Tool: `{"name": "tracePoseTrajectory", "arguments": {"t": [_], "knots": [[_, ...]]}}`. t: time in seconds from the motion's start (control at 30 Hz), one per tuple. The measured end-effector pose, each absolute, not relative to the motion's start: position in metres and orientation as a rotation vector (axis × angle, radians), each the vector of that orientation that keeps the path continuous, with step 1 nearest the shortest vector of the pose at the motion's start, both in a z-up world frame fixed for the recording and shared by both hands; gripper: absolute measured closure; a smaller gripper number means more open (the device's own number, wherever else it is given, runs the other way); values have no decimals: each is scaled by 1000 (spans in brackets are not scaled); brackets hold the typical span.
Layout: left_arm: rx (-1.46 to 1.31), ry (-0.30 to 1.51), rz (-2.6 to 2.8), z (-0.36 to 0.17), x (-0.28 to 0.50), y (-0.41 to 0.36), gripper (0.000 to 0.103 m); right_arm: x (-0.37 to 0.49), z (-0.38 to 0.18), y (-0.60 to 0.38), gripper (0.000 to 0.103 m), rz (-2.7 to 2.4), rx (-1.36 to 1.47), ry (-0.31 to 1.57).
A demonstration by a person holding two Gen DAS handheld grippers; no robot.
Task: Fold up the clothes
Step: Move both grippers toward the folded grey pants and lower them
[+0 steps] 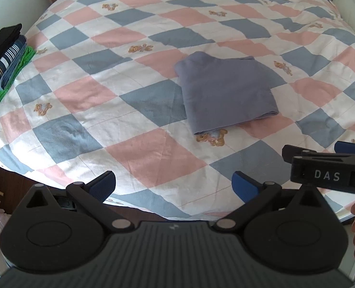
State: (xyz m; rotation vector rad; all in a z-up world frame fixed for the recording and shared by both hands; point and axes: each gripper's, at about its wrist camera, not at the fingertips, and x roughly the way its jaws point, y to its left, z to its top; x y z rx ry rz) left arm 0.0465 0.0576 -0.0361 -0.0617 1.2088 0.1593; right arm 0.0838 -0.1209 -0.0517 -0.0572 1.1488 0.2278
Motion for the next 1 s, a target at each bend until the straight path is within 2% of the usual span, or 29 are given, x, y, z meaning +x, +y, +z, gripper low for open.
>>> {"name": "tracePoseTrajectory", "arguments": {"t": [0.33, 0.5, 0.83, 1.0], "knots": [[-46, 1288, 171, -64, 104, 62, 1, 139, -83, -125, 0, 252, -66, 1217], [-163, 1279, 142, -91, 137, 77, 1, 183, -101, -138, 0, 269, -49, 1228], [-217, 1422, 190, -159, 174, 98, 1, 252, -155, -193, 0, 252, 127, 1216], [-388, 1415, 121, -173, 190, 112, 1, 273, -186, -204, 0, 280, 167, 1294]]}}
